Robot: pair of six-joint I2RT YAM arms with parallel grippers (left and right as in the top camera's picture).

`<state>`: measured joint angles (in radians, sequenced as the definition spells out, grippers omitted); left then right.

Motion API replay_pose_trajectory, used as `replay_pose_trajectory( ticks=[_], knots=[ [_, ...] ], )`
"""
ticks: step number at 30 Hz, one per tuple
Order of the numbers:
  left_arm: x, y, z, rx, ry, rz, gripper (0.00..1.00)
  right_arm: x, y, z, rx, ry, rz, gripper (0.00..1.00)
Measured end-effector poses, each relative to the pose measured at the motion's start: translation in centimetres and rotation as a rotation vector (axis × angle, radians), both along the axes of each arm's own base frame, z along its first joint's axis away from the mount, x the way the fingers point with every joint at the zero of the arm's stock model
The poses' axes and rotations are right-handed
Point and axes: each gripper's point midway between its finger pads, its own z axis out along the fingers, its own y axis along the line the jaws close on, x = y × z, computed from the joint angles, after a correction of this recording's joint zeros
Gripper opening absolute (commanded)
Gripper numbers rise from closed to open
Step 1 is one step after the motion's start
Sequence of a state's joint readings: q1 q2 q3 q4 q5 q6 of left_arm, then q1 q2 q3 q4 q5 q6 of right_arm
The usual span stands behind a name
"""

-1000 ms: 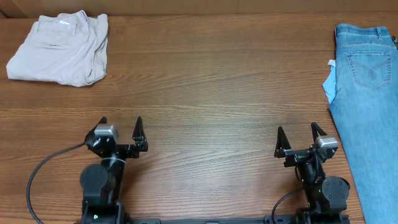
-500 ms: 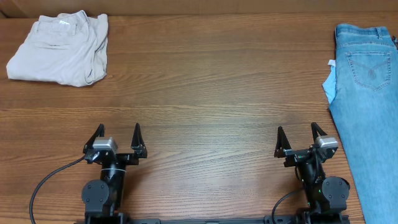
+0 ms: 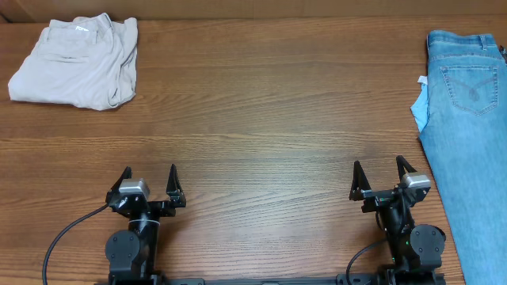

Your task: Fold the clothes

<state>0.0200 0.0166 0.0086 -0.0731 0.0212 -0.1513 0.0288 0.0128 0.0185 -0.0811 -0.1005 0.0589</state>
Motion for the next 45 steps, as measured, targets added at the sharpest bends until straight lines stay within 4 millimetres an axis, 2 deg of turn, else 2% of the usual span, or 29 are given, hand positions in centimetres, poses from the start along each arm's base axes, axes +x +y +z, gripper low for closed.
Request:
replay_pose_trajectory(
  ticks=[45],
  knots=[
    [-0.01,0.14,-0.07,0.051,0.003,0.004,1.00,0.00,0.01,0.01,0.000,0.000,0.000,1.00]
  ],
)
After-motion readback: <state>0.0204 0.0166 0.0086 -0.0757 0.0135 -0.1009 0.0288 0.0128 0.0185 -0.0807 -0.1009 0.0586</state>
